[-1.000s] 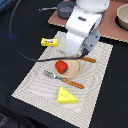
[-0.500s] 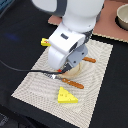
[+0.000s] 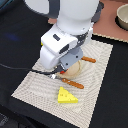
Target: Interact with the objects in diverse but meaningful ways.
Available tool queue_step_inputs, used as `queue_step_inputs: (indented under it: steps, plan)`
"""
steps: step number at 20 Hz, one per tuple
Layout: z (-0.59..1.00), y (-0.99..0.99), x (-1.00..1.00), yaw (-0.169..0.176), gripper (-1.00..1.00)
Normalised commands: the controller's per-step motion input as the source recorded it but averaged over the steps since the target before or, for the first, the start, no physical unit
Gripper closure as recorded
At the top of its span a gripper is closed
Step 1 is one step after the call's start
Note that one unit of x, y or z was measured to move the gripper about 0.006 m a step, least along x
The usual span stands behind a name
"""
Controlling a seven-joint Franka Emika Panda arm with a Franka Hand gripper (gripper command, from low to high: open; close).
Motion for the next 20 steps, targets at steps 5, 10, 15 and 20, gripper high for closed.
queue_step_inputs:
  steps: [5,10,15,20]
  plan:
    - [-0.36,0.07,-0.36,-0.032,-1.00]
    - [-0.35,0.09,-0.35,-0.008,-1.00]
    - [-0.35,0.13,-0.34,-0.004,-1.00]
    - [-0.34,0.12,-0.31,0.000,-1.00]
